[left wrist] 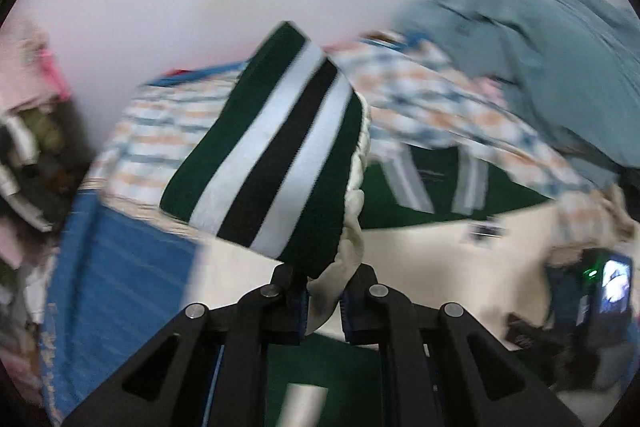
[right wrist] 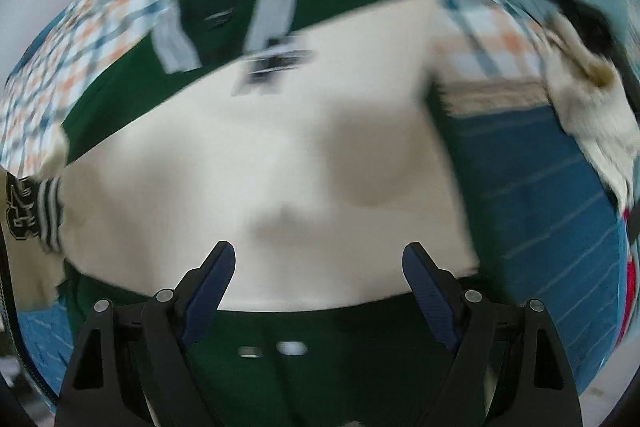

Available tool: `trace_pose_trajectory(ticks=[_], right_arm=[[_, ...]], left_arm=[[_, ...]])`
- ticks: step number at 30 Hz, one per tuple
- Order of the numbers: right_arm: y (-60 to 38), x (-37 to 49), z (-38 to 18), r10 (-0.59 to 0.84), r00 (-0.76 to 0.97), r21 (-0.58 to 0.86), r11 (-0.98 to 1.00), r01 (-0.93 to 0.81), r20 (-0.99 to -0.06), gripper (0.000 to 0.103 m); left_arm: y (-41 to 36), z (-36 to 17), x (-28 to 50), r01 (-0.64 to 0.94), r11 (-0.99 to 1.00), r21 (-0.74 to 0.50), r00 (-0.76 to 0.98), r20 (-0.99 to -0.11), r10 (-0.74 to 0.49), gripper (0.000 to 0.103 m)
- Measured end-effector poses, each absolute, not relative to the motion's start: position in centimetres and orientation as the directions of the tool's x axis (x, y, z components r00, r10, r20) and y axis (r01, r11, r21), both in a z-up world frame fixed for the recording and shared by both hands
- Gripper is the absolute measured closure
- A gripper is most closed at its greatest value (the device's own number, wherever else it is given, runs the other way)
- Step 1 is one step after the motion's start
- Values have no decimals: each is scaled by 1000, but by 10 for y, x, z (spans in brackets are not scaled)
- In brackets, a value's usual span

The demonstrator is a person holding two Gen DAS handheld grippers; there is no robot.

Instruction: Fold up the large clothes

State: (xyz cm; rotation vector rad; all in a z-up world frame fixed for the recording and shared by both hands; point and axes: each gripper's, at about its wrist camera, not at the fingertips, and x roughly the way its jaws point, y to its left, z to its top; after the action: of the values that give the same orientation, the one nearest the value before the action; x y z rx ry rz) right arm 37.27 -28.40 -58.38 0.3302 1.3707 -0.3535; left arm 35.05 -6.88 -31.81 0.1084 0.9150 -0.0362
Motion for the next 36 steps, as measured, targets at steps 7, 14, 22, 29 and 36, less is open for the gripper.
trace_pose_trajectory(ticks=[7,14,22,29,36], right_arm=[[-398,320,-602,-46,106,20,836,549,-993,16],[-474,266,-610,25,108,86,791,606,-994,16],[-498,243,-606,204,219,295,771,564,-954,16],[-458,269,-602,285,189,337,865,372,-940,16],[-391,313,-637,226,27,228,971,68,-974,47]], left_arm=[[-237,-387,371,229,973,21,469,-879,-91,94],[-310,-439,375,287,958,26,359,-930,-82,49],[-279,-415,371,280,959,-51,348,-925,-151,0],[-137,-404,315,9,986,168,400,-904,150,0],[-31,-479,286,-111,901,420,235,-870,434,0]])
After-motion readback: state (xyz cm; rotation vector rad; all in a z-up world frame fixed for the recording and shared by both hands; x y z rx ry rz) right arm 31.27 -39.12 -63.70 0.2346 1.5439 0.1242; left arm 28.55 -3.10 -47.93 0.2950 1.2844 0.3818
